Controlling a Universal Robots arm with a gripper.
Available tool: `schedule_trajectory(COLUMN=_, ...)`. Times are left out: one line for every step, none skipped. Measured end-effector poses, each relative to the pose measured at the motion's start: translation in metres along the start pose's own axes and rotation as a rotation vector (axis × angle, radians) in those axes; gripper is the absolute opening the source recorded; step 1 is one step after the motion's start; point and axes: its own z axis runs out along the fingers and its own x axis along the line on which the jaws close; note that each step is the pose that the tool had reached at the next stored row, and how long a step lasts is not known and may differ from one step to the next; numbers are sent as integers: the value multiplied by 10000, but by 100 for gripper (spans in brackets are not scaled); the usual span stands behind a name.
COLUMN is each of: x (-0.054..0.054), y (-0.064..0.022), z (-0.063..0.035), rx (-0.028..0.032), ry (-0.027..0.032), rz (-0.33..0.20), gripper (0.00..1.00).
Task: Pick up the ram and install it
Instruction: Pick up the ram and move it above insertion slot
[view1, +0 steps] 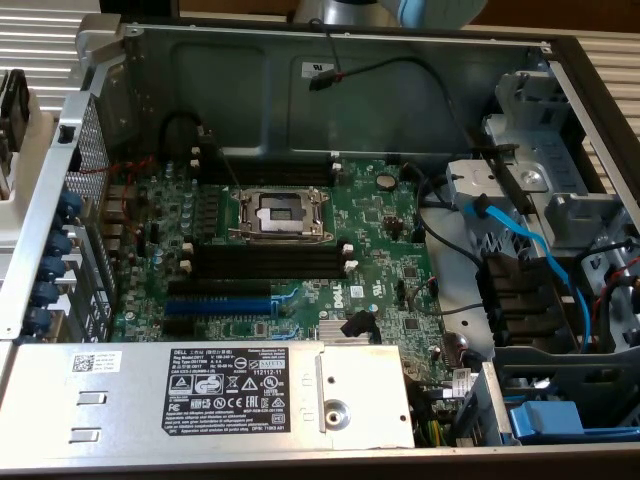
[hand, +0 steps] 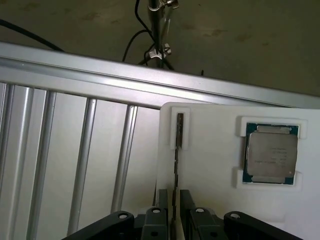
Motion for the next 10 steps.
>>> schedule_trajectory(x=0, y=0, z=5, rx=2, ry=-12, rz=1, gripper=25)
schedule_trajectory(x=0, y=0, z=10, rx=5, ry=-29, rz=1, gripper=25)
schedule_trajectory(x=0, y=-1, z=13, rx=9, ry=-51, rz=2, gripper=25)
schedule_trajectory(x=1, y=-2, z=16, rx=13, ry=-81, rz=2, gripper=25)
schedule_trajectory(x=1, y=-3, z=18, rx=17, ry=-113, rz=4, gripper=25)
schedule_trajectory(x=1, y=-3, z=20, rx=21, ry=-148, rz=5, gripper=25)
schedule_trajectory(x=0, y=-3, z=22, rx=16, ry=-172, rz=7, gripper=25)
schedule_trajectory(x=0, y=-2, z=22, rx=-1, ry=-186, rz=8, gripper=25)
schedule_trajectory(x=1, y=-2, z=23, rx=-34, ry=-202, rz=8, gripper=25)
schedule_trajectory(x=1, y=-2, z=23, rx=-87, ry=-218, rz=7, gripper=25)
